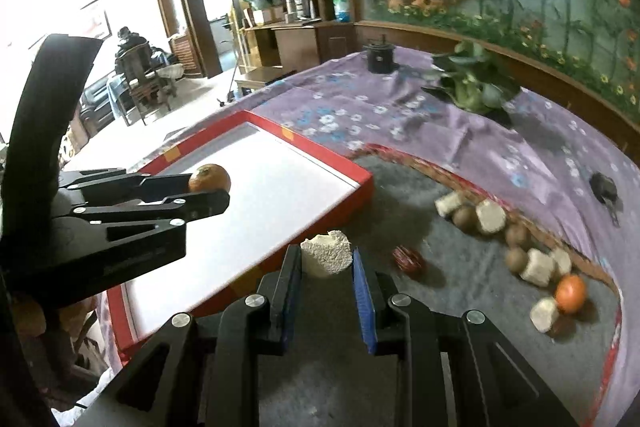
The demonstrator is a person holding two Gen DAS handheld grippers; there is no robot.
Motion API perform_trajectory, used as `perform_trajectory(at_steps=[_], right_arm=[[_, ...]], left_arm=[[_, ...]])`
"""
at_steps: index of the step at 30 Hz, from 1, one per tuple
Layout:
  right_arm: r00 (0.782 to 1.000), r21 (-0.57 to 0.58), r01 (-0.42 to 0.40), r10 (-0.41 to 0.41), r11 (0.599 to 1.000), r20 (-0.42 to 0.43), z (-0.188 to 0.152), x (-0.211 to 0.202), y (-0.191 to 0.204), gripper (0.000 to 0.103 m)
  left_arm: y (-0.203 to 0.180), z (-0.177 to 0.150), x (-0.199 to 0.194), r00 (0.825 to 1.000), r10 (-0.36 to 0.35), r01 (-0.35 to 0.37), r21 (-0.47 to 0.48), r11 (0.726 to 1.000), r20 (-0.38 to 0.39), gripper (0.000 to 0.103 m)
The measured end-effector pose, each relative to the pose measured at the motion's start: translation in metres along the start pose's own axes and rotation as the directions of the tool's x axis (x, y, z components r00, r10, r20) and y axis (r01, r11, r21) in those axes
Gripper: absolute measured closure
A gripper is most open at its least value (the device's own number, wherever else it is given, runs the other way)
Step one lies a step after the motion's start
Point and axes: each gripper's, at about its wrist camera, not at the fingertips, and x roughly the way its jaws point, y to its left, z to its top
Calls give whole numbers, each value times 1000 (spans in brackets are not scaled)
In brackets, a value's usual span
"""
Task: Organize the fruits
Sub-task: 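Carry the orange and beige cube into the white tray and open both grippers, then move both grippers back over the felt mat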
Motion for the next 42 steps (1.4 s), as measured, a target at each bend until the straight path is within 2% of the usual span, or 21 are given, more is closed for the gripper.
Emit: perform_trajectory(at_steps=[5,14,23,25,26,28,29,32,36,39,42], right_arm=[[999,-29,-35,35,999,-12,18,20,12,78],[994,-76,-75,69,994,-86,47,78,21,78],[987,-90,-77,63,993,-148,43,117,30,78],[987,-85,-77,64,993,-145,43,119,30,74],[986,-74,-88,76,993,-147,44,119,30,72],[986,-57,-101,92,993,-141,44,115,29,67],[987,-54,-98,90,994,-136,43,112,29,67],[990,-40,-99,95,994,-101,41,95,26,66],[995,23,-101,101,995,-21,34,59,12,55],[996,69,-82,79,994,35,21,28,-4,53],[999,86,-32,28,996,40,5,4,-22,51]], left_arm=[[20,8,17,999,10,-12,-41,999,-31,71],[45,25,46,996,33,-40,-98,994,-79,71],[64,19,65,989,25,-51,-182,982,-143,71],[65,18,64,990,29,-55,-188,981,-139,69],[64,17,63,990,43,-68,-181,981,-138,68],[63,17,61,989,65,-87,-172,981,-131,52],[63,17,59,990,66,-87,-175,981,-124,49],[64,17,47,994,60,-77,-198,977,-92,47],[55,17,33,996,51,-64,-191,980,-68,41],[45,16,20,998,26,-36,-182,983,-53,41],[30,15,6,999,-15,9,-170,985,-35,41]])
